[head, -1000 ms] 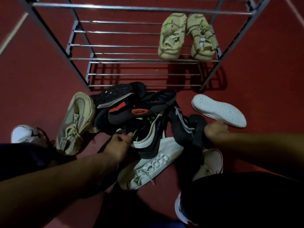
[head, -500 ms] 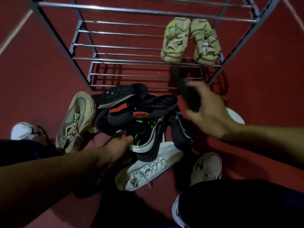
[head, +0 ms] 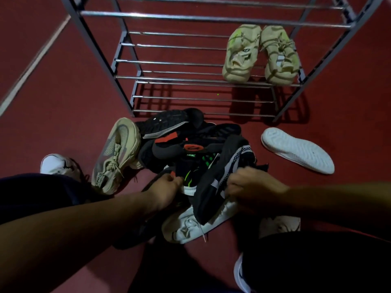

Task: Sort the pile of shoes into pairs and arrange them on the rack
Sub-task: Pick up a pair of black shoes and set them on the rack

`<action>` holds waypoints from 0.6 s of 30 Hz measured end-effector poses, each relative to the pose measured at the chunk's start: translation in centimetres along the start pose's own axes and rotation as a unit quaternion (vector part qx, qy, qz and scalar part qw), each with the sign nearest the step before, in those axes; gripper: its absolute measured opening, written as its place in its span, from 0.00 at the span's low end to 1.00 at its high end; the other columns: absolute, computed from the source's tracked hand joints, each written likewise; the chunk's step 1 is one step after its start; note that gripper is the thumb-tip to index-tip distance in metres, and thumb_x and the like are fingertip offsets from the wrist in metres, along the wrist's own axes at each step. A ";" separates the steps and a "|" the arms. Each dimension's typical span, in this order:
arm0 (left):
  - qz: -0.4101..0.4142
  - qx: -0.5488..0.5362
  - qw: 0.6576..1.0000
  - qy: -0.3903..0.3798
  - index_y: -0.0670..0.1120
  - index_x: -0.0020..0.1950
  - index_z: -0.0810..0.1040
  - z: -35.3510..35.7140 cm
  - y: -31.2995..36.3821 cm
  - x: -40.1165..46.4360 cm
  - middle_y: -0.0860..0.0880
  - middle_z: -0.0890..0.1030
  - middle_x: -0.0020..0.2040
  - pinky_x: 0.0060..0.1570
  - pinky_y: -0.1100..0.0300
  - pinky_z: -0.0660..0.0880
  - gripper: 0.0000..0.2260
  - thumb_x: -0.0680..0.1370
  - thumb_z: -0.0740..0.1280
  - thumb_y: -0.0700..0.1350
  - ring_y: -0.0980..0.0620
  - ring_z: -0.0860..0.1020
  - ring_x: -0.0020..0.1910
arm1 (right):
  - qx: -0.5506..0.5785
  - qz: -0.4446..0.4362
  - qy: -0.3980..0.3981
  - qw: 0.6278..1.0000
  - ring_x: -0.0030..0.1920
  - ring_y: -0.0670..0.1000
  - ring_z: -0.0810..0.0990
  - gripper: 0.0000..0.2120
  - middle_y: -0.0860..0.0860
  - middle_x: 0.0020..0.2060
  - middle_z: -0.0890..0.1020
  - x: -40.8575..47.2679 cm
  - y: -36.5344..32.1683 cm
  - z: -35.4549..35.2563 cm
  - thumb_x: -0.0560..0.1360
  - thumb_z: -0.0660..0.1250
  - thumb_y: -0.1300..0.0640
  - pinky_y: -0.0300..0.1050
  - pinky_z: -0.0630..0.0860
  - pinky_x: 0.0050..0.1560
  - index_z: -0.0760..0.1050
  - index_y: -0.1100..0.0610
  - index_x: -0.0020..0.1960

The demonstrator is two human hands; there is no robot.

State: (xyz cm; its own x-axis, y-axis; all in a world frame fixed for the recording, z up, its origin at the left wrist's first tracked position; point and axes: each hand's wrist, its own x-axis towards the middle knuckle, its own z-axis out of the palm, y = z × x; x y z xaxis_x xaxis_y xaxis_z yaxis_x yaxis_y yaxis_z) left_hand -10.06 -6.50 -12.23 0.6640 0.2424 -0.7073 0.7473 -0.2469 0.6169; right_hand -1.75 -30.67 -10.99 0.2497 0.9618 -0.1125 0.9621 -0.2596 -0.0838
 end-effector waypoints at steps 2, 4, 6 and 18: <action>0.015 0.043 0.999 0.007 0.49 0.41 0.74 -0.2 -0.1 0.7 0.49 0.77 0.41 0.50 0.56 0.71 0.10 0.80 0.60 0.49 0.48 0.76 0.45 | 0.044 0.057 0.067 0.995 0.32 0.50 0.67 0.10 0.45 0.32 0.67 1.0 0.9 -2.1 0.58 0.69 0.58 0.47 0.72 0.31 0.68 0.49 0.33; 0.014 0.069 0.998 -0.001 0.47 0.48 0.77 -0.3 -0.3 1.0 0.48 0.78 0.45 0.53 0.57 0.71 0.12 0.81 0.59 0.52 0.49 0.76 0.47 | 0.135 0.219 0.129 0.958 0.41 0.51 0.67 0.13 0.45 0.40 0.67 1.8 1.7 -2.6 0.62 0.65 0.61 0.54 0.74 0.43 0.67 0.48 0.42; 0.035 0.066 0.995 0.072 0.44 0.49 0.77 0.0 -0.8 0.5 0.45 0.80 0.47 0.53 0.54 0.74 0.17 0.80 0.58 0.55 0.46 0.78 0.47 | 0.165 0.425 0.153 0.877 0.53 0.56 0.70 0.15 0.52 0.51 0.72 2.1 3.4 -1.8 0.68 0.62 0.61 0.56 0.71 0.56 0.70 0.53 0.54; 0.132 0.076 0.981 0.121 0.52 0.56 0.69 3.7 0.7 -5.9 0.48 0.79 0.54 0.54 0.56 0.74 0.09 0.77 0.65 0.45 0.47 0.79 0.53 | 0.571 0.572 -0.168 0.564 0.34 0.47 0.77 0.10 0.52 0.35 0.79 -0.7 5.8 -0.2 0.77 0.67 0.51 0.38 0.77 0.33 0.75 0.58 0.49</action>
State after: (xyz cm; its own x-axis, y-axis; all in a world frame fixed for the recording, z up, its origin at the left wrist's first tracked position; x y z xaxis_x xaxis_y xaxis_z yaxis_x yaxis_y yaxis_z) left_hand -13.57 -11.60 -8.92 0.8341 0.3615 -0.4166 0.5484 -0.4636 0.6959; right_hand 3.68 -32.88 -11.19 0.4169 0.0860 -0.9049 -0.5536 -0.7656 -0.3278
